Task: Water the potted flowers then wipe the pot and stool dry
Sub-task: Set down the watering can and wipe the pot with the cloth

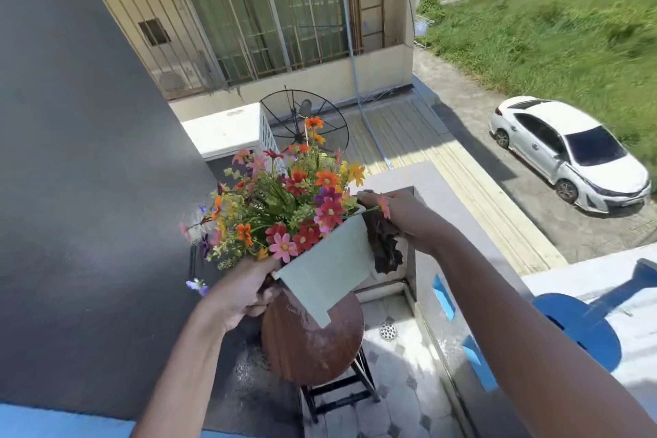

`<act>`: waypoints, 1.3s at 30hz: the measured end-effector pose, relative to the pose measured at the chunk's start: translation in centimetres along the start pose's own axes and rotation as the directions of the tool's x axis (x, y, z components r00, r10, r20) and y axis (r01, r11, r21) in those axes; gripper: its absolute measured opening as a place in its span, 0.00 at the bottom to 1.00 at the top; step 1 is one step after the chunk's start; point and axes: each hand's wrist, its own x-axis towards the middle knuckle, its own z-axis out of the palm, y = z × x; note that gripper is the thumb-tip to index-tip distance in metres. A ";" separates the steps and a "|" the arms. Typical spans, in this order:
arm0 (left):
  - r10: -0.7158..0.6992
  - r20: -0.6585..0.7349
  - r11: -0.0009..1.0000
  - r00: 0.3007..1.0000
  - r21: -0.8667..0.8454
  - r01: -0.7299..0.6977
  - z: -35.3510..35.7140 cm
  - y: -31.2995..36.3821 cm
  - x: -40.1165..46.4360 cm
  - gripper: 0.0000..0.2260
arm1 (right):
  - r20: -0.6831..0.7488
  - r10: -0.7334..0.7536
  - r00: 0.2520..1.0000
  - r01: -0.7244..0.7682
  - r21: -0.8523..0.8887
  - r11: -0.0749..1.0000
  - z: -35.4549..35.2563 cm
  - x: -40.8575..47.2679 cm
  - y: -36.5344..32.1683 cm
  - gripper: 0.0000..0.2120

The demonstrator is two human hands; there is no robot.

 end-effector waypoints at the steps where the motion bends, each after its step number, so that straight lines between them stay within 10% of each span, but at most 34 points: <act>1: 0.006 -0.003 1.000 1.000 0.027 -0.006 0.0 0.0 0.0 0.13 | 0.019 0.005 1.000 -0.004 -0.029 1.000 -0.1 -0.1 -0.3 0.42; 5: 0.007 -0.014 0.993 1.000 0.121 -0.005 -0.4 -0.2 0.7 0.08 | 0.060 0.027 0.998 -0.020 -0.117 0.993 -0.2 -0.4 -0.5 0.15; 23: -0.055 -0.233 0.987 0.971 -0.159 0.018 4.9 -4.6 2.3 0.23 | -0.557 -0.063 0.828 0.107 0.047 0.993 5.7 -1.0 4.9 0.16; 39: -0.108 -0.264 0.923 0.959 -0.386 -0.002 10.1 -2.8 2.4 0.34 | -0.478 -0.357 0.803 0.311 -0.176 0.934 9.4 -3.9 5.9 0.25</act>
